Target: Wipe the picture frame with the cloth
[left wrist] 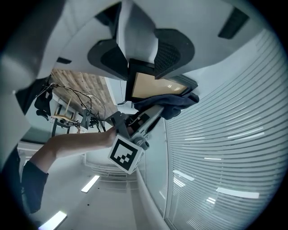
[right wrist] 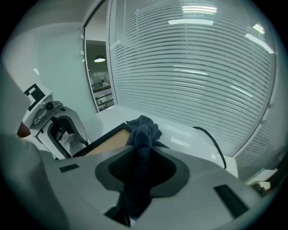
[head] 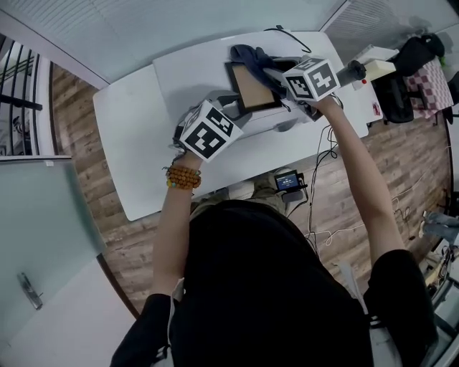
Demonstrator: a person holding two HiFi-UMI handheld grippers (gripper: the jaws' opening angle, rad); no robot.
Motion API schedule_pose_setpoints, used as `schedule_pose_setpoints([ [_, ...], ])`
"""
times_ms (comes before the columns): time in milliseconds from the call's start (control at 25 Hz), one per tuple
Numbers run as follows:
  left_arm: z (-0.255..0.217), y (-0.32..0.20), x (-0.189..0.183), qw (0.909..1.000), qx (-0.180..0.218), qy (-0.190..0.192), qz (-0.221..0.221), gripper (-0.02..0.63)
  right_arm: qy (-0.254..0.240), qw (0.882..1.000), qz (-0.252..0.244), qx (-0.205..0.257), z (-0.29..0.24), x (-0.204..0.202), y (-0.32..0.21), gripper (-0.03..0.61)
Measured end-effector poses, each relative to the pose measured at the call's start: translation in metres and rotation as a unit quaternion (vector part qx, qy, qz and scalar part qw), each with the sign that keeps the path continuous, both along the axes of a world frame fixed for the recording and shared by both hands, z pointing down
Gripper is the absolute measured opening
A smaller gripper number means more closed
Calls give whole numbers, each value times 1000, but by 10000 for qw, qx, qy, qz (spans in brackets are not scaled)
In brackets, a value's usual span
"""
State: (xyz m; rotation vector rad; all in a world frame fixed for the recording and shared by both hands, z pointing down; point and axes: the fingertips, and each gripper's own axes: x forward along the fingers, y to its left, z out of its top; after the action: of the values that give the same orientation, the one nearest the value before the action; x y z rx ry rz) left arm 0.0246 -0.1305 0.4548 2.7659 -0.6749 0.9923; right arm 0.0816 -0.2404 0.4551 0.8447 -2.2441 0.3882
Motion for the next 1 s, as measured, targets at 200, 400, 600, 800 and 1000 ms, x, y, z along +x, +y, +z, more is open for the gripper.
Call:
schedule_pose_setpoints([
  [200,-1,0,3,10000,-6,68,-3,187,-36,9999,-121,-47,0,5,28,77],
  [400,0,0,2,10000,-13,21,-15,187,-111,9996,-269,-68,0,10,54,77],
  [600,1,1,1,10000,-7,20,-4,187,-387,9949,-929,95,-3,14,77,77],
  [800,0,1,2,10000,7,45,31,186,-230,9541,-2762,1136,-8,15,106,78],
  [1000,2,1,2,10000,48,-3,23,186,896,9122,-3853,1063,0,4,114,75],
])
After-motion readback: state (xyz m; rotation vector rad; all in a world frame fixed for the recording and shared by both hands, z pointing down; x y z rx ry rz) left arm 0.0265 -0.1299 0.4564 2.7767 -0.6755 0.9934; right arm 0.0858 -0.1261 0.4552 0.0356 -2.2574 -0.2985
